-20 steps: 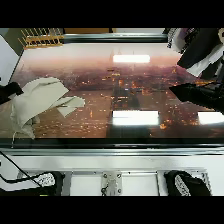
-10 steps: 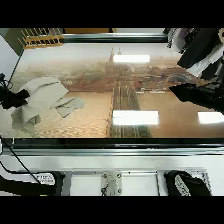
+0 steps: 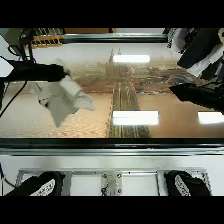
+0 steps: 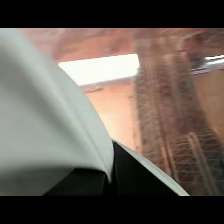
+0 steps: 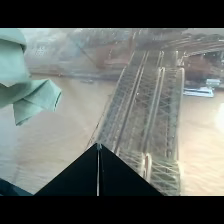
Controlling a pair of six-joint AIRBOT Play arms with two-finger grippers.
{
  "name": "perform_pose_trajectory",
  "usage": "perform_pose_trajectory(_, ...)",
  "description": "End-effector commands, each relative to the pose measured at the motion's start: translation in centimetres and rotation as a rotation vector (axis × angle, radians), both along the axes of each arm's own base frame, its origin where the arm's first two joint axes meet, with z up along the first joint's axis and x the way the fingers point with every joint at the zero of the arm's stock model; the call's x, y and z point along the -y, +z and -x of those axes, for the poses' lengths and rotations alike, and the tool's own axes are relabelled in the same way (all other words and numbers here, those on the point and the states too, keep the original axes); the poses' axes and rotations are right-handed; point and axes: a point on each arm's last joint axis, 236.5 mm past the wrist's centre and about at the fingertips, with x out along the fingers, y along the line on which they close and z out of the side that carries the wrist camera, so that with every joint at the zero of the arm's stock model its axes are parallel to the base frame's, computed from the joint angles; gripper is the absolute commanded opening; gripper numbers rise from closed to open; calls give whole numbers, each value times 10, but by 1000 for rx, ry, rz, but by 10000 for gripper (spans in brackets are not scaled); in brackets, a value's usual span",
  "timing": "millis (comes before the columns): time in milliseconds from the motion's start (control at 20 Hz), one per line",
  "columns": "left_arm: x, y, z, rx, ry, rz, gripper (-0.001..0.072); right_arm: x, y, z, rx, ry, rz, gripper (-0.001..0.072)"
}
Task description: Fold the clothes and pants, and hang the long-sleeved shirts on hangers.
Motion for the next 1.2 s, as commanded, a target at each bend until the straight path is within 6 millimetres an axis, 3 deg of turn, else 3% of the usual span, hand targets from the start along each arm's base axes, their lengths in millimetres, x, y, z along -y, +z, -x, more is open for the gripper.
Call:
perform_pose_trajectory(0, 102, 77, 63, 215, -242, 105, 8, -12, 16, 0, 23, 17, -88, 13)
perform_pose_trajectory(100, 137, 79, 90, 219, -345, 112, 8, -16, 26, -1, 45, 21, -133, 14)
perform_pose_trajectory(250, 174, 47, 107, 127, -446, 91, 8, -4, 27, -10, 108, -1, -62, 8)
perform_pose_trajectory(450, 204, -19, 79, -37, -406, 95, 11, 28, 2, -17, 76, -82, 98, 8)
perform_pose_trajectory(500, 209, -40, 70, -76, -396, 84, 308, 36, -5, -16, 49, -105, 125, 8)
perform_pose_trajectory(550, 207, -58, 61, -116, -370, 77, 720, 45, -13, -16, 22, -131, 158, 8)
perform_pose_trajectory(600, 198, -70, 50, -170, -313, 89, 674, 53, -20, -15, -2, -156, 187, 8)
perform_pose_trajectory(650, 180, -76, 40, -211, -253, 95, 673, 62, -26, -13, -25, -179, 220, 8)
perform_pose_trajectory(800, 111, -90, 26, -289, -129, 78, 673, 68, -46, -1, -105, -159, 284, 8)
perform_pose_trajectory(900, 68, -121, 41, -383, -45, 64, 673, 63, -64, 9, -167, -127, 280, 8)
perform_pose_trajectory(1000, 36, -166, 72, -506, 23, 52, 673, 57, -92, 20, -242, -100, 268, 19)
perform_pose_trajectory(1050, 24, -192, 92, -572, 53, 46, 673, 55, -109, 28, -292, -85, 261, 66)
perform_pose_trajectory(1150, 17, -234, 132, -694, 78, 45, 673, 51, -140, 46, -387, -58, 255, 555)
